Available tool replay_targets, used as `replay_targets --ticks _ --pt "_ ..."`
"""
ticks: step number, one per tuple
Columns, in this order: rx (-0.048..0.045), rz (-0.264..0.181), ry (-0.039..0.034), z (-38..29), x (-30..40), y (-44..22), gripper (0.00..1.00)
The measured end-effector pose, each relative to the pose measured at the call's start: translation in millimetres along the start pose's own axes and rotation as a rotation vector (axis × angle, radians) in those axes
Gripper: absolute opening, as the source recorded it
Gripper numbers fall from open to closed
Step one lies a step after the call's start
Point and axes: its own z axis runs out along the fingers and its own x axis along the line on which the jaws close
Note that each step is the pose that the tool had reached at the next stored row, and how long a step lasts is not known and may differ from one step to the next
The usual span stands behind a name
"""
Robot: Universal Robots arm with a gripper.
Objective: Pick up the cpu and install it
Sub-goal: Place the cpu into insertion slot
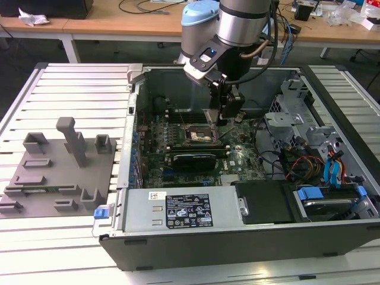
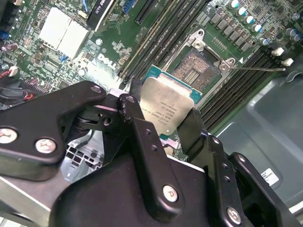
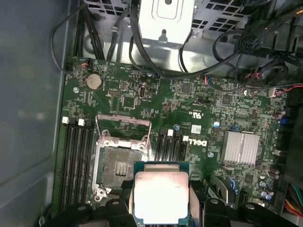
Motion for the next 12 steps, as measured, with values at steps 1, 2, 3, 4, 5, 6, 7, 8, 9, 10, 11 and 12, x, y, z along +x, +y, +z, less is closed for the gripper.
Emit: replay_targets --ticks 1,2,3,4,5,6,7,8,9,10,11,12 --pt "0.0000 0.000 0.0001 0.9 0.0 0.0 0.55" --pt "0.0000 0.000 0.0000 2.6 0.1 0.1 0.55" --pt "0.0000 0.000 0.0001 4.5 0.1 0.2 0.55" --pt "0.0000 0.000 0.0000 5.9 0.4 0.2 0.55" --pt "0.0000 0.000 0.0000 6.9 1.4 0.4 0.55" --pt "0.0001 0.000 0.0000 8.1 2.7 0.5 0.55" --pt "0.0001 0.000 0.0000 8.9 4.8 0.8 0.55" --pt "0.0000 0.000 0.0000 9.6 7.1 0.7 0.55" --pt "0.0000 0.000 0.0001 10.5 9.8 0.5 0.55" --pt "0.0000 0.000 0.0001 10.9 11.1 0.4 0.55" --pt "0.0000 0.000 0.0000 11.2 11.8 0.3 0.55" --pt "0.0001 0.000 0.0000 11.5 12.5 0.1 0.55"
